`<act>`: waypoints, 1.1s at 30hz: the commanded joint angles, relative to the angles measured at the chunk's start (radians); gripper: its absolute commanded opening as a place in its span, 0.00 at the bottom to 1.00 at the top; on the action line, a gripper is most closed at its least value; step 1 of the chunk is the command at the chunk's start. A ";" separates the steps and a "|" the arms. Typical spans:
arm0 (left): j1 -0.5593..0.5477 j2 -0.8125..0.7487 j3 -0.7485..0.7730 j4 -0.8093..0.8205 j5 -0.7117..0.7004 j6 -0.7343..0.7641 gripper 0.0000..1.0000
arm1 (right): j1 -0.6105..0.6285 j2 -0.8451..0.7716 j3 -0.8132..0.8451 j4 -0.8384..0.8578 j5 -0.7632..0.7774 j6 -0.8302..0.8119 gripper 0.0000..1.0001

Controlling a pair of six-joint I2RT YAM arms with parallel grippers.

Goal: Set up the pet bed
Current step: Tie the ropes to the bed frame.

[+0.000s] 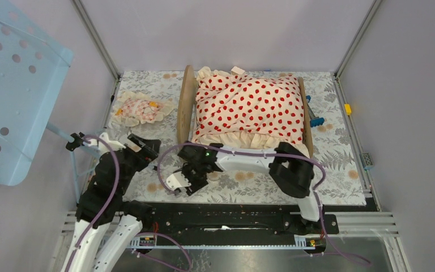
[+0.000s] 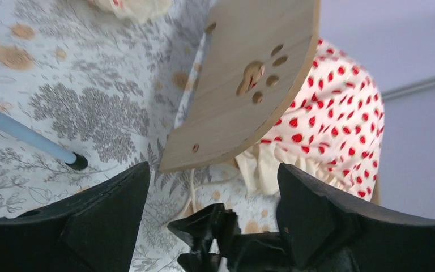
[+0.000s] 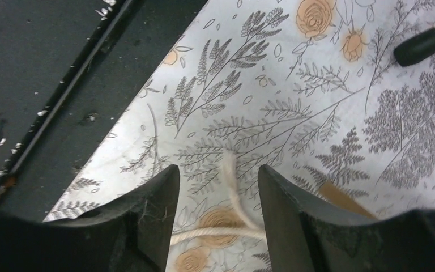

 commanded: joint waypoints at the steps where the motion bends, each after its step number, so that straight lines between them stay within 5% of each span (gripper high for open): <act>1: 0.005 -0.037 0.095 -0.065 -0.136 -0.017 0.87 | -0.021 0.116 0.211 -0.328 -0.051 -0.134 0.60; 9: 0.005 -0.051 0.117 -0.095 -0.150 0.004 0.89 | -0.024 0.223 0.346 -0.437 0.001 -0.153 0.58; 33: 0.005 -0.050 0.103 -0.089 -0.142 0.020 0.89 | -0.024 0.316 0.412 -0.395 0.085 -0.074 0.54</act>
